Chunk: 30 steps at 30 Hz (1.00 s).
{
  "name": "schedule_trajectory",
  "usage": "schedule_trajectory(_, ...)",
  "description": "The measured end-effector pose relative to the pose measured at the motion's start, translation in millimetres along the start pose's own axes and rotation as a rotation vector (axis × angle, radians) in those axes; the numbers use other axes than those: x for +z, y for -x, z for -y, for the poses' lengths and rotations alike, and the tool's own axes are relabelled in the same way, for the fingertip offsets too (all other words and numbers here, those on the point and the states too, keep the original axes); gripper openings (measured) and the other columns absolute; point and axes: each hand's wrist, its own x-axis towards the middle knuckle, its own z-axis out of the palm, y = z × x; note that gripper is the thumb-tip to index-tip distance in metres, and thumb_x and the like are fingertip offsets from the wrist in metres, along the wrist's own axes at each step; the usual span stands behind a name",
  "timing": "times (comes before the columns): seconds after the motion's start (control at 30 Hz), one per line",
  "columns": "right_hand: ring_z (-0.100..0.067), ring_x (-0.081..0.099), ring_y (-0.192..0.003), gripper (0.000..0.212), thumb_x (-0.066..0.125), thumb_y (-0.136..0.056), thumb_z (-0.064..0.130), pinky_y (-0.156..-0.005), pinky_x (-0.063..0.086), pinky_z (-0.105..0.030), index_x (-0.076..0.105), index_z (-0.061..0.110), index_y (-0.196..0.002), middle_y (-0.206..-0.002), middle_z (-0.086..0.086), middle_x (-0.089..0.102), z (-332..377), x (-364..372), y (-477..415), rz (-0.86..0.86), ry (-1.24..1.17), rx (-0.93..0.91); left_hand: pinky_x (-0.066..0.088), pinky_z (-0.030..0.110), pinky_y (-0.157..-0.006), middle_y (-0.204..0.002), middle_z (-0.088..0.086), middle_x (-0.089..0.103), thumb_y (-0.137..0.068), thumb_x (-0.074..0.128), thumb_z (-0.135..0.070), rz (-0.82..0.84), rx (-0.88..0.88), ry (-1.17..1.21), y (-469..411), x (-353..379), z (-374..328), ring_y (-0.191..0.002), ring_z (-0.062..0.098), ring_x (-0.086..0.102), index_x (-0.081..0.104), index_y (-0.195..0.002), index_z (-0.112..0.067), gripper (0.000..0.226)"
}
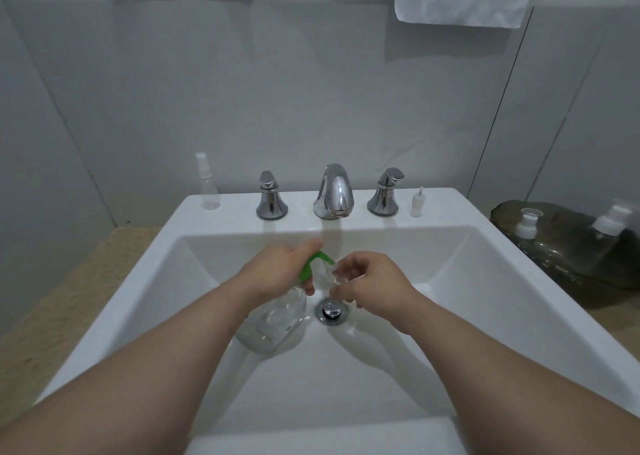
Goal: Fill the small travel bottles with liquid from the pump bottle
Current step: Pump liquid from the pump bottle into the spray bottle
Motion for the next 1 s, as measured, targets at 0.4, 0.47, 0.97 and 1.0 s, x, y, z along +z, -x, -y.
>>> schedule_trajectory(0.4, -0.016, 0.063, -0.07, 0.026, 0.084, -0.068, 0.006, -0.062, 0.048, -0.028, 0.073, 0.022, -0.086, -0.091, -0.007, 0.069, -1, 0, -2, 0.014, -0.003, -0.003, 0.046, 0.03, -0.068, -0.076, 0.004, 0.079, -0.105, 0.04, -0.047, 0.015, -0.02, 0.041, 5, 0, -10, -0.064, 0.01, 0.057, 0.068, -0.064, -0.01, 0.062)
schedule_trajectory(0.47, -0.015, 0.063, -0.069, 0.026, 0.084, -0.069, 0.006, -0.061, 0.048, -0.027, 0.073, 0.021, -0.087, -0.089, -0.003, 0.068, -1, 0, -1, 0.018, 0.002, -0.004, 0.045, 0.03, -0.066, -0.075, 0.004, 0.079, -0.104, 0.04, -0.044, 0.018, -0.02, 0.047, 6, 0, -12, -0.065, 0.011, 0.056, 0.066, -0.061, -0.011, 0.061)
schedule_trajectory(0.97, -0.014, 0.064, -0.072, 0.027, 0.087, -0.068, 0.01, -0.063, 0.05, -0.026, 0.075, 0.024, -0.088, -0.089, -0.002, 0.069, -2, -1, 0, 0.047, 0.042, 0.006, 0.043, 0.028, -0.06, -0.074, 0.004, 0.078, -0.103, 0.043, -0.031, 0.018, -0.011, 0.03, 5, -2, -9, -0.047, 0.003, 0.048, 0.071, -0.062, -0.011, 0.053)
schedule_trajectory(1.0, -0.014, 0.063, -0.072, 0.027, 0.087, -0.068, 0.011, -0.063, 0.05, -0.027, 0.075, 0.024, -0.087, -0.088, -0.002, 0.068, -2, -1, 0, 0.046, 0.042, 0.008, 0.043, 0.028, -0.06, -0.074, 0.003, 0.078, -0.102, 0.043, -0.03, 0.014, -0.01, 0.028, 4, -3, -8, -0.047, 0.003, 0.049, 0.071, -0.062, -0.01, 0.052)
